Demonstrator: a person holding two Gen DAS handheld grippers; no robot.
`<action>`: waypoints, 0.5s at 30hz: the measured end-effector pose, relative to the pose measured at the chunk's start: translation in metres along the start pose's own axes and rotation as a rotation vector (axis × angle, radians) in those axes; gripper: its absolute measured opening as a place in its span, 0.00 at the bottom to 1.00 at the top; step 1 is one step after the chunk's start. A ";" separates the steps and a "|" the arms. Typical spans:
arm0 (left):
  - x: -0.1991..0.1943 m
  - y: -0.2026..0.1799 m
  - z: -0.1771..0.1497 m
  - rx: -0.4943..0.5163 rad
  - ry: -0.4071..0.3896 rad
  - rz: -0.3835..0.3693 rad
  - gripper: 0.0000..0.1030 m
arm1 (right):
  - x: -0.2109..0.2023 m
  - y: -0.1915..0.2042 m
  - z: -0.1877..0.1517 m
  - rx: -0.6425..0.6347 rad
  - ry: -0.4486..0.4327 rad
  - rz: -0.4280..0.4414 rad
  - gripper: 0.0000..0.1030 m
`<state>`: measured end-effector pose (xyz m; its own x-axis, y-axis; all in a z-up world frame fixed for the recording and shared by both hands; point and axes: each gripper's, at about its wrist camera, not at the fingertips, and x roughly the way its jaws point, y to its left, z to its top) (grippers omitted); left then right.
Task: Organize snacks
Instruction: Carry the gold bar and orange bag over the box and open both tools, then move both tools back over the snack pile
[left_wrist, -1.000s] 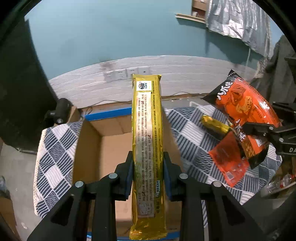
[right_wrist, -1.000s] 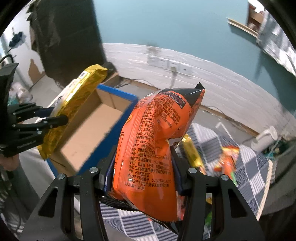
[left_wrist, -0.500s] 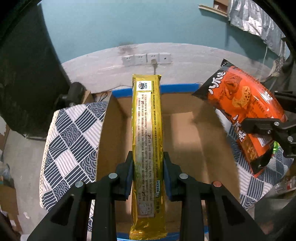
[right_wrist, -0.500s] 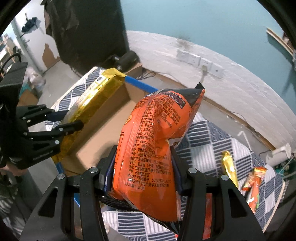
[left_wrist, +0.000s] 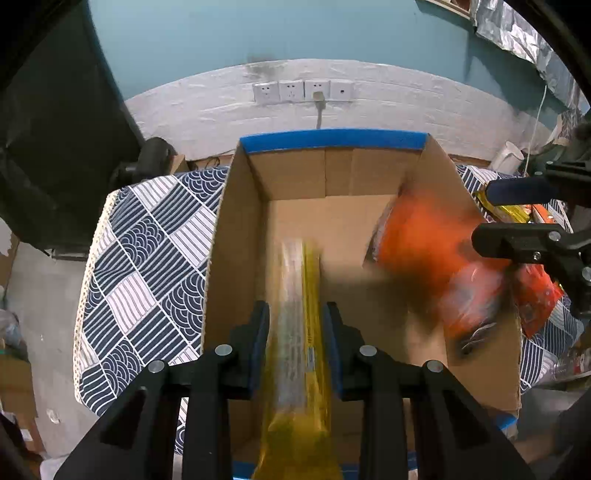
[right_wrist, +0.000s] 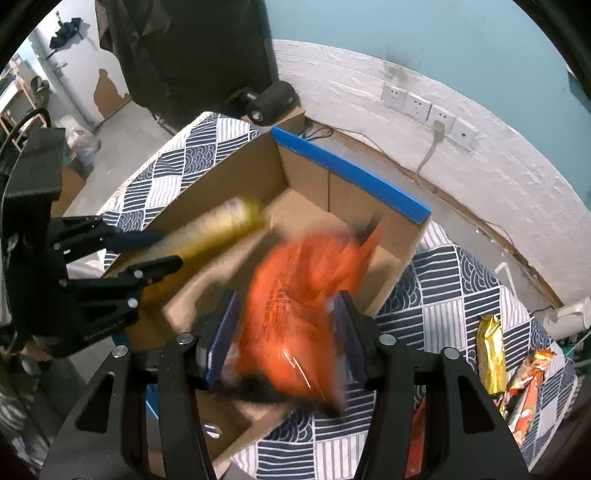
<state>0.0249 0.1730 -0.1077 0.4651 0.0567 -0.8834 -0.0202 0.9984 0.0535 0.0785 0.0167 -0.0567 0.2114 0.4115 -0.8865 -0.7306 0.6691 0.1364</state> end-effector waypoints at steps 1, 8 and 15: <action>-0.001 0.000 0.001 0.001 -0.003 0.007 0.31 | -0.001 0.000 0.000 0.000 -0.006 -0.007 0.59; -0.014 0.000 0.006 -0.009 -0.038 0.018 0.54 | -0.013 -0.002 -0.004 0.000 -0.030 -0.039 0.66; -0.021 -0.015 0.011 0.021 -0.054 0.011 0.61 | -0.030 -0.015 -0.015 0.007 -0.056 -0.079 0.70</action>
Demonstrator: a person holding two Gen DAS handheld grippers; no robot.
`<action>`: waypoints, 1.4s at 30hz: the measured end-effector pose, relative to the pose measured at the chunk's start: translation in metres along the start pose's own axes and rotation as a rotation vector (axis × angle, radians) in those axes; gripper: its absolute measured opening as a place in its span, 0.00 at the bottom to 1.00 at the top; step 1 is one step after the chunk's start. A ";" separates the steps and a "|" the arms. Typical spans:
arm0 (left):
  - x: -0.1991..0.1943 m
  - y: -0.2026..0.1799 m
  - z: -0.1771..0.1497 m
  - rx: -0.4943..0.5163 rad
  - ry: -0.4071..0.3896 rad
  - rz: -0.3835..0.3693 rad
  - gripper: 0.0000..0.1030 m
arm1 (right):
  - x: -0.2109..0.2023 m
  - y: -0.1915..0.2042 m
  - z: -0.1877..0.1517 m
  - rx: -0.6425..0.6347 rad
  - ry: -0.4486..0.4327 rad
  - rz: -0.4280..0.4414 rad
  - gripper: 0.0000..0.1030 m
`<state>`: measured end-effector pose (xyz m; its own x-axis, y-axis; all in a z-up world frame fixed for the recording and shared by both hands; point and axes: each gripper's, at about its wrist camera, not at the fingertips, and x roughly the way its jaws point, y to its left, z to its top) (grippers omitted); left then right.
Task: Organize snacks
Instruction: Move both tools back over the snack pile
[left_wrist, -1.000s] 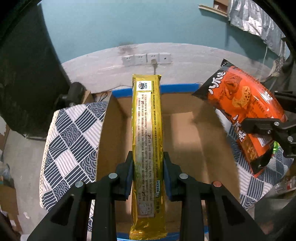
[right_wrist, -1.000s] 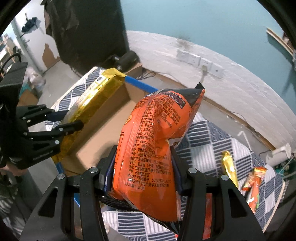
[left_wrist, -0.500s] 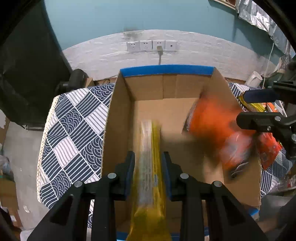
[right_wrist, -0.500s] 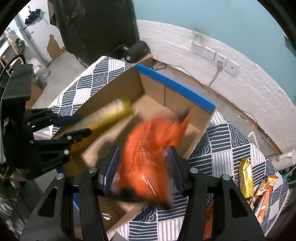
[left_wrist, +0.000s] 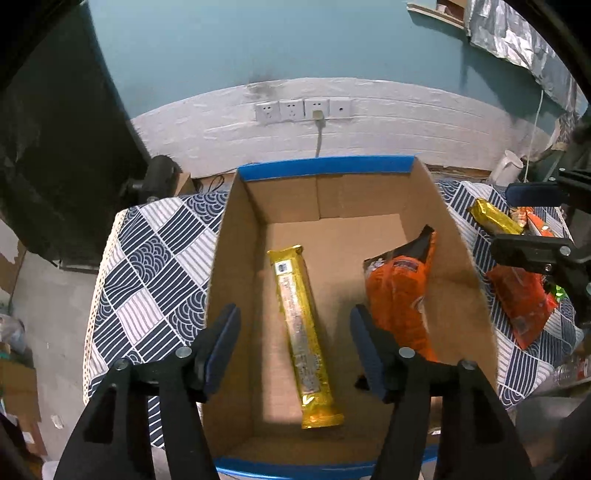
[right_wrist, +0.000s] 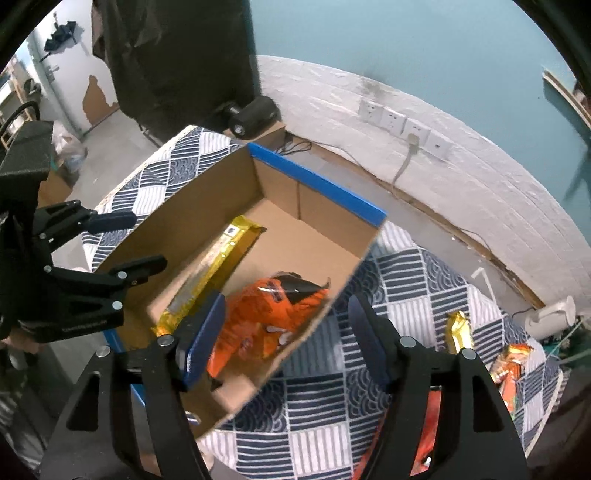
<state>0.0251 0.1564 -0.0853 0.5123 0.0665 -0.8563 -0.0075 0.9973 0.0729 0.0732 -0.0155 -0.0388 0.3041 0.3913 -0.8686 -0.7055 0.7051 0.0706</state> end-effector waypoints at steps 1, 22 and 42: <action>-0.001 -0.003 0.001 0.005 0.000 -0.004 0.62 | -0.002 -0.002 -0.002 0.005 -0.002 -0.005 0.72; -0.014 -0.109 0.022 0.122 0.028 -0.137 0.72 | -0.056 -0.112 -0.090 0.189 -0.022 -0.127 0.74; 0.001 -0.202 0.027 0.266 0.078 -0.170 0.78 | -0.093 -0.212 -0.167 0.417 -0.043 -0.200 0.79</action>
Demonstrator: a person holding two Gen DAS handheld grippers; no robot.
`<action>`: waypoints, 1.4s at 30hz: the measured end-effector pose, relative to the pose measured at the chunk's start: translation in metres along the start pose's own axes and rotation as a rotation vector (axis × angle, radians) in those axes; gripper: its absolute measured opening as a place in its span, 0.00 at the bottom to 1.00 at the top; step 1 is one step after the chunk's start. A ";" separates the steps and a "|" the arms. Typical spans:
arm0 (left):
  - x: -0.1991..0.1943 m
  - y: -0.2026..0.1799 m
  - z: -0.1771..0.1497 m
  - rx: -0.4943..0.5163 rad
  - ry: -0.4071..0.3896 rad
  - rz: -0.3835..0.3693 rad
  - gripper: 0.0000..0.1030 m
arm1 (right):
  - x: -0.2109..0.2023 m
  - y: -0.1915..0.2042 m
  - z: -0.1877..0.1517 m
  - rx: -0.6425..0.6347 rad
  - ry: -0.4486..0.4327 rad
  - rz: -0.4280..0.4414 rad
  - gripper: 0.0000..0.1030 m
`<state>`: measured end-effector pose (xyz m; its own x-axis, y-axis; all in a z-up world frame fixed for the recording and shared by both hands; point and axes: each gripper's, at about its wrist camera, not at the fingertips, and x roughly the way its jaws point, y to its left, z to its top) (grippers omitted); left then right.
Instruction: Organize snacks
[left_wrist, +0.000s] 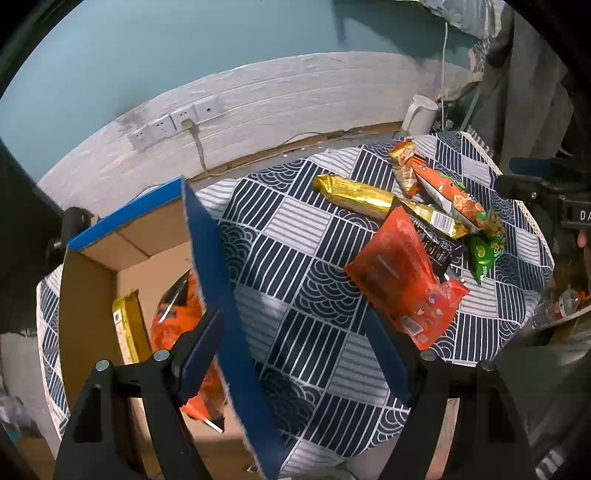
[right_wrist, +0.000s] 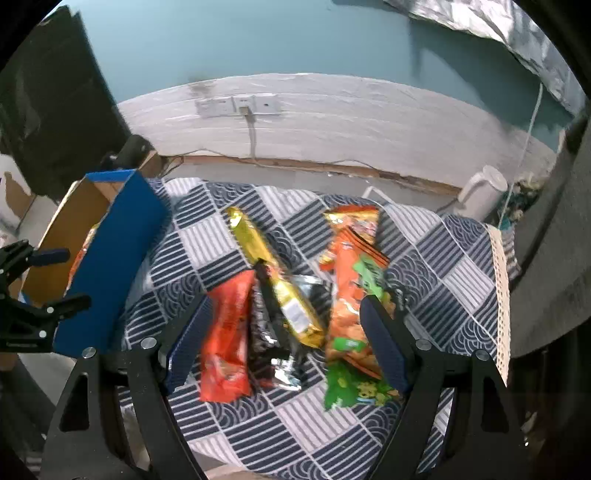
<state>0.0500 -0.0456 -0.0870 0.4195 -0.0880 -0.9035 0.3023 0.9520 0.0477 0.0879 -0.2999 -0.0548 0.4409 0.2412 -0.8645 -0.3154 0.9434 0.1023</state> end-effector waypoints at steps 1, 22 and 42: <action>0.002 -0.002 0.001 0.004 0.002 0.002 0.78 | 0.000 -0.004 -0.001 0.009 0.003 -0.003 0.79; 0.062 -0.027 0.024 0.070 0.086 -0.008 0.78 | 0.066 -0.073 -0.006 0.125 0.133 -0.014 0.79; 0.108 -0.030 0.034 0.069 0.152 -0.035 0.78 | 0.123 -0.083 -0.012 0.123 0.268 -0.014 0.58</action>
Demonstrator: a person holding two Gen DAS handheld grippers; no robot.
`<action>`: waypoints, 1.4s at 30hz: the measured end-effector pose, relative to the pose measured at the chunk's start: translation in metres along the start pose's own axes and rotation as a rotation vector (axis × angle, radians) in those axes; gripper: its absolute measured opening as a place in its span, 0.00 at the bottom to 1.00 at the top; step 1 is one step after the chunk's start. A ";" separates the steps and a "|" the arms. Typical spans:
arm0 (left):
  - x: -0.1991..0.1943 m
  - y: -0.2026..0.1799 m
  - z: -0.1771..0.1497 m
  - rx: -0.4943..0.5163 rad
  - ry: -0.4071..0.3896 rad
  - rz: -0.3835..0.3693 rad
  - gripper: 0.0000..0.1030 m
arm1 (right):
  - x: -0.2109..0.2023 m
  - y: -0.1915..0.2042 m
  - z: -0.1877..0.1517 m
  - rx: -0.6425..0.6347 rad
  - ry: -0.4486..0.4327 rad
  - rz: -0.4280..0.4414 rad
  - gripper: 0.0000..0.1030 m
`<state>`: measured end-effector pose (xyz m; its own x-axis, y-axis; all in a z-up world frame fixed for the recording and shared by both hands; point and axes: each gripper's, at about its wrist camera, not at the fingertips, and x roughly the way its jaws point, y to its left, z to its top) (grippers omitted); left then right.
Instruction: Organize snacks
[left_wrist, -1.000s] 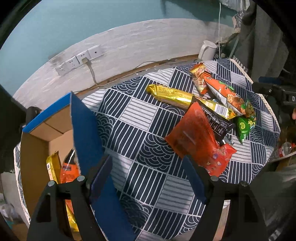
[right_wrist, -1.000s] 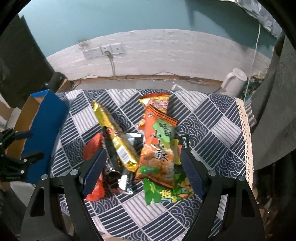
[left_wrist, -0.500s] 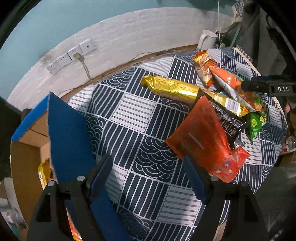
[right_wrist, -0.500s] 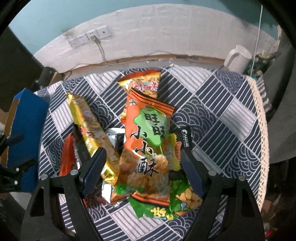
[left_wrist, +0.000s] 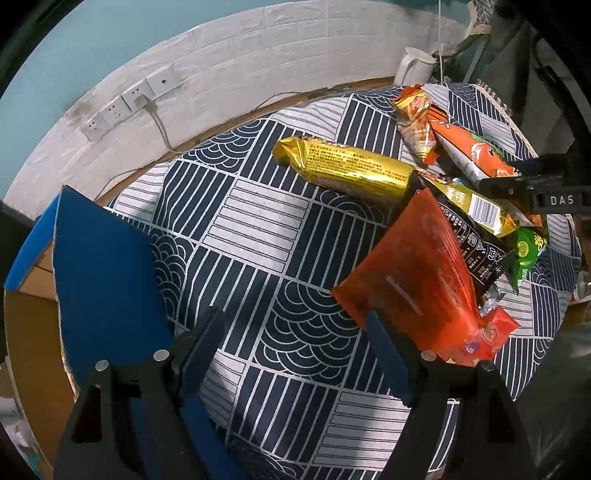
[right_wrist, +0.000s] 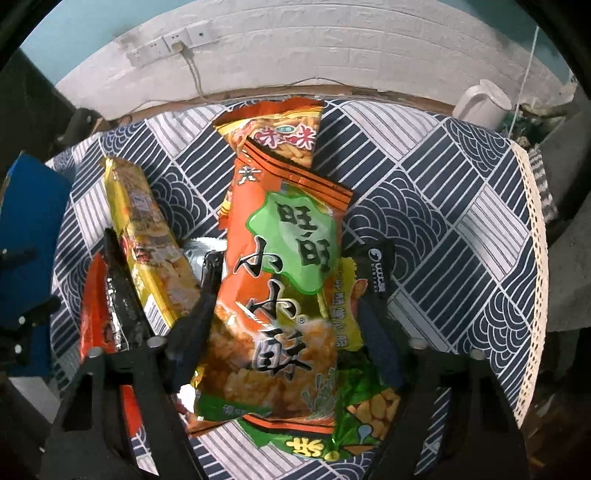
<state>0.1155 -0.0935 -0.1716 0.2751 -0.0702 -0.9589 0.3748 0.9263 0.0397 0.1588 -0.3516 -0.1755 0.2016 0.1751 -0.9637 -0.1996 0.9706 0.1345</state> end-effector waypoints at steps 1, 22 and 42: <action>0.000 0.000 0.000 -0.005 0.001 -0.006 0.78 | 0.000 0.000 0.000 0.001 0.005 0.004 0.57; -0.002 -0.046 -0.003 -0.252 0.041 -0.228 0.79 | -0.066 0.002 -0.045 -0.030 -0.154 0.003 0.33; 0.052 -0.049 -0.015 -0.331 0.132 -0.214 0.65 | -0.069 -0.007 -0.055 -0.023 -0.167 0.019 0.33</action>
<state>0.0980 -0.1369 -0.2275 0.0982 -0.2463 -0.9642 0.1006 0.9664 -0.2366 0.0935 -0.3796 -0.1222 0.3536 0.2201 -0.9091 -0.2262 0.9632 0.1452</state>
